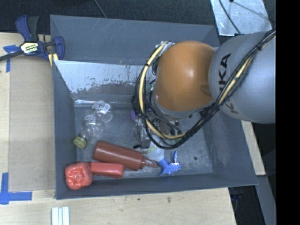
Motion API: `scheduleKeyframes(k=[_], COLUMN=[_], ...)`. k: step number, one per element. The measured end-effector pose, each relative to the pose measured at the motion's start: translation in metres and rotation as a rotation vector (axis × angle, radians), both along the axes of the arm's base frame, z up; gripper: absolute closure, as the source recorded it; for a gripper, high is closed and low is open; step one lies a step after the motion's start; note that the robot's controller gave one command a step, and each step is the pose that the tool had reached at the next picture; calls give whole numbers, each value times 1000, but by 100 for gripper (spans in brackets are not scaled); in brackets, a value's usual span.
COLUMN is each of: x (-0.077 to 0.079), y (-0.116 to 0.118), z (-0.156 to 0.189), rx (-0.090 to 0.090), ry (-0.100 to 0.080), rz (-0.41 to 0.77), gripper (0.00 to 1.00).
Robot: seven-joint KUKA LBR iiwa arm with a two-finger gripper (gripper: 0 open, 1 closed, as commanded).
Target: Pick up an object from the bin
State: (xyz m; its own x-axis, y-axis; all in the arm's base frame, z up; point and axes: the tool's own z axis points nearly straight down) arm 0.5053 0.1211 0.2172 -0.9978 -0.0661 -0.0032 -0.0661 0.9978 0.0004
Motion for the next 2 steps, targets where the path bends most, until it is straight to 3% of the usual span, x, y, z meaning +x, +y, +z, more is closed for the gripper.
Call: scheduleKeyframes(k=[1,2], x=[0,0], y=[0,0], z=[0,0], rx=[0,0], ry=[1,1], rz=[-1,-1], gripper=[0,0])
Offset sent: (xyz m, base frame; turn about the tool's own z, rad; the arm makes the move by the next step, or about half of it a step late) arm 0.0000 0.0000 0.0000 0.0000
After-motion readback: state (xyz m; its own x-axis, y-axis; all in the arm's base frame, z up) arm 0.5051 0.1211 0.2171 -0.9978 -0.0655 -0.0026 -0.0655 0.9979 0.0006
